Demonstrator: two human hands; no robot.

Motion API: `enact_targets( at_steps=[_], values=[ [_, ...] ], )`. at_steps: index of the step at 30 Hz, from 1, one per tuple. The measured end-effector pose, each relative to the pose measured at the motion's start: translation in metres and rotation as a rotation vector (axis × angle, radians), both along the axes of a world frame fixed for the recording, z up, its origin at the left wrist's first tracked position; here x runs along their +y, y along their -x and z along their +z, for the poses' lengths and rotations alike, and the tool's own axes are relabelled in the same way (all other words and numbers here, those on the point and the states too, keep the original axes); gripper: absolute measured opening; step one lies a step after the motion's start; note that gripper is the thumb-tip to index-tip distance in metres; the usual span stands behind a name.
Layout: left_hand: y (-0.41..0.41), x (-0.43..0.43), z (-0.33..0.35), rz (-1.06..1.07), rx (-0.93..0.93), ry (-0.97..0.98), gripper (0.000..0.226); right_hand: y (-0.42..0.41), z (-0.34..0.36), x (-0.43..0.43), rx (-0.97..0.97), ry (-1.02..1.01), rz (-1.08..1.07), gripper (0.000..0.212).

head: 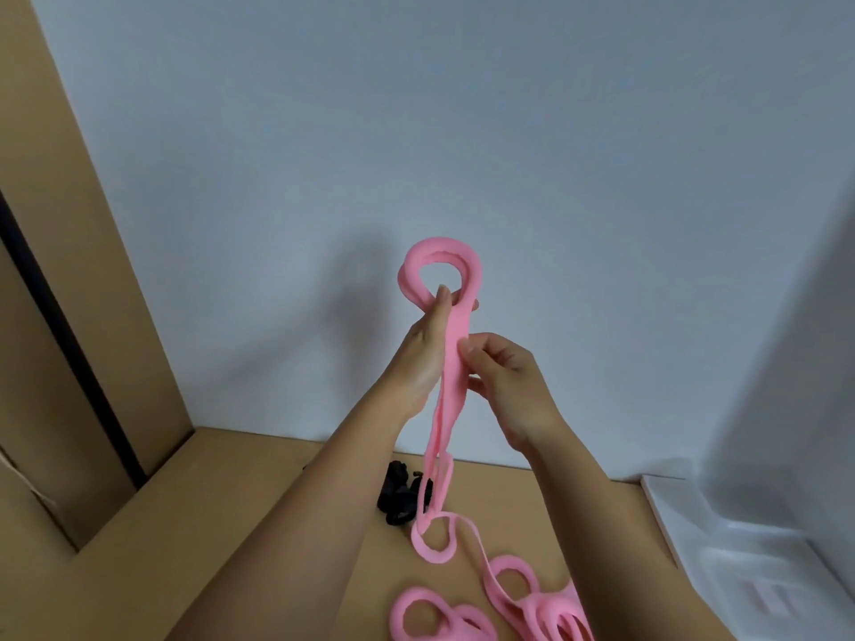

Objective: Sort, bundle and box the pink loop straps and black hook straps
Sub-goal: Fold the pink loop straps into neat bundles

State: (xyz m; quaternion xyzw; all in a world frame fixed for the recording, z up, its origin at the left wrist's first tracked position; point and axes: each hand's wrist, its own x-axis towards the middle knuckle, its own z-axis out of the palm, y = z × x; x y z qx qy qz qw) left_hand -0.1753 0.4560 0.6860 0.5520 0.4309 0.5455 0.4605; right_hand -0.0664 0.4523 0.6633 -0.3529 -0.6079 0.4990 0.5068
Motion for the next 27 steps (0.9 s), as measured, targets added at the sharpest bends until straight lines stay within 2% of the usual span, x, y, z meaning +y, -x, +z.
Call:
enact_targets(
  at_steps=[4, 8, 11, 15, 19, 23, 24, 27],
  values=[
    [0.003, -0.004, -0.007, -0.097, -0.092, 0.032, 0.026, 0.002, -0.007, -0.001, -0.029, -0.012, -0.016, 0.027],
    [0.004, -0.004, -0.021, -0.068, -0.101, 0.084, 0.025, 0.005, -0.022, -0.007, 0.003, 0.056, 0.003, 0.029],
    [0.005, -0.006, -0.033, -0.038, -0.26, 0.126, 0.024, 0.005, -0.047, -0.012, -0.097, 0.115, 0.045, 0.029],
    [0.013, -0.012, -0.054, 0.068, -0.505, 0.194, 0.022, 0.005, -0.091, -0.024, -0.171, 0.26, 0.203, 0.027],
    [0.023, -0.02, -0.083, 0.109, -0.476, 0.321, 0.023, 0.005, -0.13, -0.025, -0.223, 0.376, 0.306, 0.02],
    [0.034, -0.031, -0.128, 0.191, -0.363, 0.407, 0.023, 0.0, -0.166, -0.009, -0.221, 0.484, 0.134, 0.005],
    [0.037, -0.034, -0.139, 0.213, -0.356, 0.436, 0.023, -0.002, -0.177, -0.003, -0.287, 0.471, 0.044, 0.006],
    [0.045, -0.043, -0.168, 0.255, -0.334, 0.524, 0.025, -0.009, -0.214, 0.018, -0.792, 0.324, -0.203, 0.025]
  ],
)
